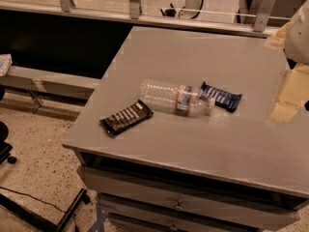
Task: Place water bottle upright
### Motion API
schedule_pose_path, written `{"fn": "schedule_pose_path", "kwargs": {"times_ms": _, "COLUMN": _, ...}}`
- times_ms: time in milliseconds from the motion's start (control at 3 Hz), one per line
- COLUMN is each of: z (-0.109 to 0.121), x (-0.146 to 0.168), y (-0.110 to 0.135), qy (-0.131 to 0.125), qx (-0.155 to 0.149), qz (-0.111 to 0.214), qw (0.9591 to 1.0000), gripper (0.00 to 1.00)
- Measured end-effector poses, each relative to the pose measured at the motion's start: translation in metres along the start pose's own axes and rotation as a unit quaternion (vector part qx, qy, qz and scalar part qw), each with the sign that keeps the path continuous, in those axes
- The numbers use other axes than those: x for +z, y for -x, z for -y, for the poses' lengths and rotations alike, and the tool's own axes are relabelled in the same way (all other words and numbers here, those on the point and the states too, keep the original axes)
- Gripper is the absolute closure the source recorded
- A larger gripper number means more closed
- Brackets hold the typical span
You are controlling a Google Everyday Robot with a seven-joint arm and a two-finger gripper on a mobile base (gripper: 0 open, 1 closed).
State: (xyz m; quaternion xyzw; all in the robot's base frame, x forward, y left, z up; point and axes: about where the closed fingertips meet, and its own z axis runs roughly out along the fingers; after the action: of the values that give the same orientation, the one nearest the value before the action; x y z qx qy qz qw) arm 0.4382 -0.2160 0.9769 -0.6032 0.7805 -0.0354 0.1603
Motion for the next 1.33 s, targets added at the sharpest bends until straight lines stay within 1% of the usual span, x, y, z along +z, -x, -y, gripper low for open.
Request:
{"fn": "schedule_pose_path", "kwargs": {"times_ms": 333, "z": -0.004, "x": 0.0, "y": 0.01, "qy": -0.007, "qx": -0.002, "qz": 0.0, "qw": 1.0, "gripper": 0.0}}
{"fn": "schedule_pose_path", "kwargs": {"times_ms": 667, "z": -0.009, "x": 0.006, "y": 0.026, "qy": -0.009, "qx": -0.004, "qz": 0.002, "qw": 1.0, "gripper": 0.0}}
{"fn": "schedule_pose_path", "kwargs": {"times_ms": 1333, "z": -0.021, "x": 0.03, "y": 0.053, "qy": 0.004, "qx": -0.005, "qz": 0.001, "qw": 1.0, "gripper": 0.0}}
